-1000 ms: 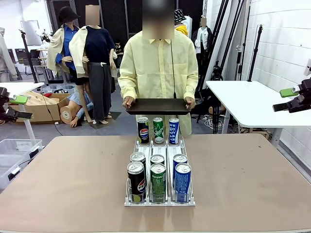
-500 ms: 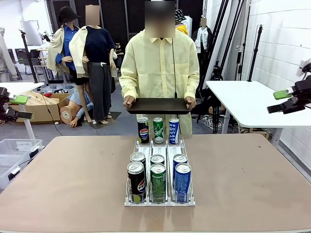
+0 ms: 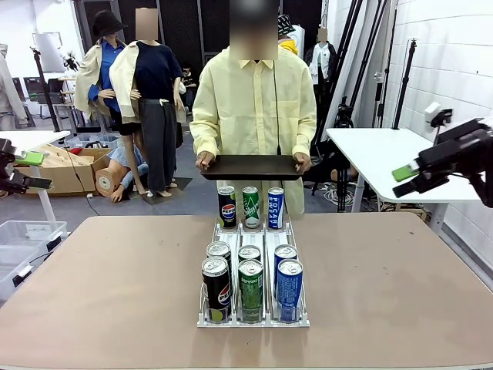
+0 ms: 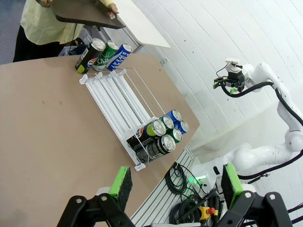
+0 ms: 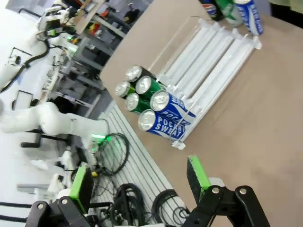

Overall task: Retrieve and hand over the desired beverage to the person.
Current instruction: Pick up a can of the same type that the person held from the Automatic Can Dispenser.

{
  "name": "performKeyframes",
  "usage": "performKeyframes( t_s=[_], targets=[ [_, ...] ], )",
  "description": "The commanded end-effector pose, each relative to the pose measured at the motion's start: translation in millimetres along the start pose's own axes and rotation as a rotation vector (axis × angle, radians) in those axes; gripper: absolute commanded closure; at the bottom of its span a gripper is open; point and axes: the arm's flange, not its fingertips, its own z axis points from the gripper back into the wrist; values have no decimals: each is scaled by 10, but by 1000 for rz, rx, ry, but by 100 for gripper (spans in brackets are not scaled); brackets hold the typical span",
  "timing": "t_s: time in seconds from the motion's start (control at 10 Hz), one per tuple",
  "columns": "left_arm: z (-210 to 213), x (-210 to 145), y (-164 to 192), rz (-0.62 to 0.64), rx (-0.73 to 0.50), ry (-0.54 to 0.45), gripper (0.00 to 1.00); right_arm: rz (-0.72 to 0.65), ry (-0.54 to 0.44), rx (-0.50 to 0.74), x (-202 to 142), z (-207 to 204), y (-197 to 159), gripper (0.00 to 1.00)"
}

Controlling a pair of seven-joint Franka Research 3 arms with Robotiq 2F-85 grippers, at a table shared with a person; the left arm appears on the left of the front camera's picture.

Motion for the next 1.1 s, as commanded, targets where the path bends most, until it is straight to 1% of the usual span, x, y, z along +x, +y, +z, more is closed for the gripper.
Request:
performKeyframes(
  t_s=[0.0, 0.5, 0.7, 1.0],
  targets=[
    [15, 11, -6, -2, -17, -20, 0, -8, 43, -83, 11, -256, 162, 0],
    [15, 11, -6, -2, -17, -20, 0, 0, 141, -252, 193, -846, 439, 0],
    [15, 11, -6, -2, -17, -20, 0, -11, 189, -339, 259, -1142, 509, 0],
    [15, 11, -6, -2, -17, -20, 0, -5, 215, -449, 267, -1541, 561, 0]
  ],
)
